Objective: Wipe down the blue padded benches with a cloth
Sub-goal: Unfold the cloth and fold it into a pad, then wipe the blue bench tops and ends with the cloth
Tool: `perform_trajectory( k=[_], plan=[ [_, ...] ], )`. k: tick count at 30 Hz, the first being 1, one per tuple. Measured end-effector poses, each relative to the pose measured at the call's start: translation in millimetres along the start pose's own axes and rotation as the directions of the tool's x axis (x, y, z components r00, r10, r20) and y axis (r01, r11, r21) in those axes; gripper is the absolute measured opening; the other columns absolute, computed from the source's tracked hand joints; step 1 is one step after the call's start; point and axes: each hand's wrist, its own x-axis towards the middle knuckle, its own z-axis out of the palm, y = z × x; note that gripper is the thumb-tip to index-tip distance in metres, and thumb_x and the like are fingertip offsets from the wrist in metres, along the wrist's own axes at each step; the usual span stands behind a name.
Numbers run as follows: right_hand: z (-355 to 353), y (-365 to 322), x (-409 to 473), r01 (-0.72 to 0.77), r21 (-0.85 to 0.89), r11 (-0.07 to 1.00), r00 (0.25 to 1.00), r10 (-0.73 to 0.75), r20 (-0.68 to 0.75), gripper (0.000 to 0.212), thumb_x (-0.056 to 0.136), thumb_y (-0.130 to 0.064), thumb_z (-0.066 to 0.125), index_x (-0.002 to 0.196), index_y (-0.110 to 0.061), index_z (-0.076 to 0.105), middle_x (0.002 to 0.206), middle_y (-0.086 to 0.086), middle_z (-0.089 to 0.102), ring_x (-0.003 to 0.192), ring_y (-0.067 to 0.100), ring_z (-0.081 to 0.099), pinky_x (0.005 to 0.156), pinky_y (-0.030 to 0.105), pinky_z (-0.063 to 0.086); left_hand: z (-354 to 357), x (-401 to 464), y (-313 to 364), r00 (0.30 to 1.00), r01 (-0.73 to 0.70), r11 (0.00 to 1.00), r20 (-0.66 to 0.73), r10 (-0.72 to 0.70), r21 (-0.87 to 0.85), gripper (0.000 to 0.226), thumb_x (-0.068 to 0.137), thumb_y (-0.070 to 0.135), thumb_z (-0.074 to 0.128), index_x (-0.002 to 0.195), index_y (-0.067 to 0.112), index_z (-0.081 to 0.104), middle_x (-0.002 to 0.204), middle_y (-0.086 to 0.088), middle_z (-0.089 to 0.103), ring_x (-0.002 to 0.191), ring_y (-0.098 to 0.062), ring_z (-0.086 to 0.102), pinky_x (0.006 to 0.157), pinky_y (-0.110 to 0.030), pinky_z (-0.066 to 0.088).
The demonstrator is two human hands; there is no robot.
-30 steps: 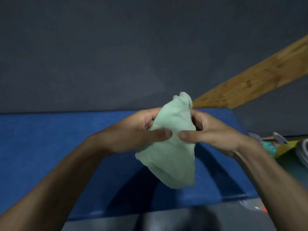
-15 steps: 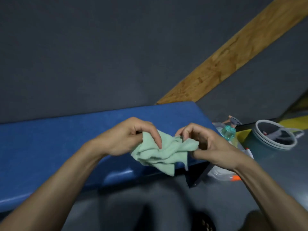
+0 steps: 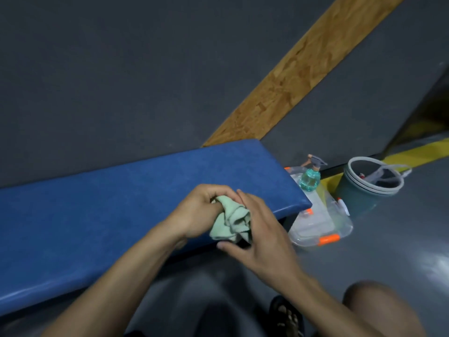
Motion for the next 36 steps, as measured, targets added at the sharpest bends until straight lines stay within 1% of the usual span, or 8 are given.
perform_trajectory(
  k=[5, 9, 13, 19, 25, 29, 32, 36],
  plan=[
    [-23.0, 46.0, 4.5, -0.039, -0.045, 0.998, 0.999, 0.037, -0.033, 0.046, 0.076, -0.024, 0.052, 0.121, -0.019, 0.057, 0.117, -0.007, 0.055, 0.102, 0.015, 0.057, 0.081, 0.028, 0.047, 33.4, 18.3, -11.4, 0.988, 0.152, 0.919, 0.087, -0.129, -0.365, 0.032, 0.094, -0.003, 0.045, 0.112, 0.013, 0.066, 0.095, 0.003, 0.071, 0.075, -0.007, 0.066, 0.064, -0.02, 0.054],
    [-66.7, 103.7, 15.3, -0.232, -0.092, 0.968, 0.969, 0.222, -0.109, 0.03, 0.078, -0.027, 0.049, 0.099, -0.014, 0.066, 0.098, -0.001, 0.067, 0.089, 0.017, 0.059, 0.082, 0.022, 0.045, 20.7, 31.5, -51.3, 0.999, -0.043, 0.997, 0.017, 0.041, 0.07, 0.034, 0.088, 0.031, 0.05, 0.12, 0.035, 0.062, 0.113, 0.008, 0.07, 0.099, -0.015, 0.068, 0.091, -0.031, 0.053],
    [-94.1, 170.0, 47.0, -0.481, -0.231, 0.846, 0.873, 0.438, -0.212, 0.022, 0.082, -0.024, 0.058, 0.08, -0.002, 0.063, 0.088, 0.019, 0.061, 0.085, 0.039, 0.059, 0.074, 0.039, 0.044, 10.9, 36.7, -81.2, 0.946, -0.302, 0.802, 0.062, 0.317, 0.516, 0.037, 0.098, 0.03, 0.041, 0.128, 0.02, 0.061, 0.125, 0.009, 0.061, 0.112, -0.008, 0.057, 0.099, -0.023, 0.043],
    [-61.4, 211.5, 67.2, -0.459, -0.544, 0.702, 0.881, 0.438, -0.179, 0.024, 0.081, -0.017, 0.061, 0.095, 0.002, 0.06, 0.103, 0.024, 0.055, 0.096, 0.044, 0.05, 0.085, 0.047, 0.044, 6.9, 49.8, -101.6, 0.946, -0.269, 0.554, 0.108, 0.307, 0.788, 0.047, 0.096, 0.033, 0.035, 0.13, 0.017, 0.062, 0.133, 0.004, 0.06, 0.119, -0.023, 0.055, 0.099, -0.037, 0.047],
    [-27.0, 193.2, 52.7, -0.495, -0.34, 0.799, 0.866, 0.426, -0.26, 0.018, 0.089, -0.015, 0.059, 0.078, -0.006, 0.048, 0.083, 0.014, 0.055, 0.077, 0.035, 0.05, 0.062, 0.037, 0.031, 0.1, 48.4, -112.3, 0.95, -0.238, 0.577, 0.064, 0.305, 0.781, 0.046, 0.095, 0.034, 0.036, 0.127, 0.017, 0.064, 0.132, 0.003, 0.061, 0.119, -0.024, 0.056, 0.099, -0.036, 0.044],
    [-25.9, 193.0, 43.3, -0.443, -0.391, 0.807, 0.895, 0.368, -0.253, 0.009, 0.087, -0.012, 0.056, 0.089, -0.007, 0.048, 0.08, 0.015, 0.059, 0.068, 0.036, 0.044, 0.065, 0.042, 0.041, -1.8, 43.1, -116.8, 0.941, -0.256, 0.59, 0.056, 0.335, 0.766, 0.044, 0.096, 0.033, 0.038, 0.127, 0.015, 0.065, 0.13, 0.003, 0.063, 0.118, -0.023, 0.057, 0.099, -0.035, 0.041],
    [-34.2, 202.0, 51.4, -0.449, -0.419, 0.789, 0.893, 0.385, -0.233, 0.03, 0.087, -0.012, 0.054, 0.116, -0.015, 0.049, 0.081, 0.017, 0.064, 0.074, 0.043, 0.054, 0.062, 0.042, 0.045, -3.6, 40.6, -120.0, 0.932, -0.27, 0.586, 0.053, 0.359, 0.764, 0.043, 0.095, 0.031, 0.04, 0.125, 0.015, 0.066, 0.129, 0.002, 0.064, 0.117, -0.023, 0.058, 0.098, -0.031, 0.038],
    [-9.0, 190.3, 52.3, -0.502, -0.276, 0.82, 0.844, 0.395, -0.363, 0.017, 0.089, -0.009, 0.05, 0.105, -0.014, 0.054, 0.086, 0.009, 0.062, 0.08, 0.038, 0.054, 0.066, 0.037, 0.031, -7.5, 39.2, -121.3, 0.931, -0.277, 0.631, 0.039, 0.364, 0.725, 0.043, 0.093, 0.028, 0.039, 0.122, 0.014, 0.067, 0.127, 0.002, 0.064, 0.116, -0.022, 0.056, 0.097, -0.029, 0.035]
  ],
)
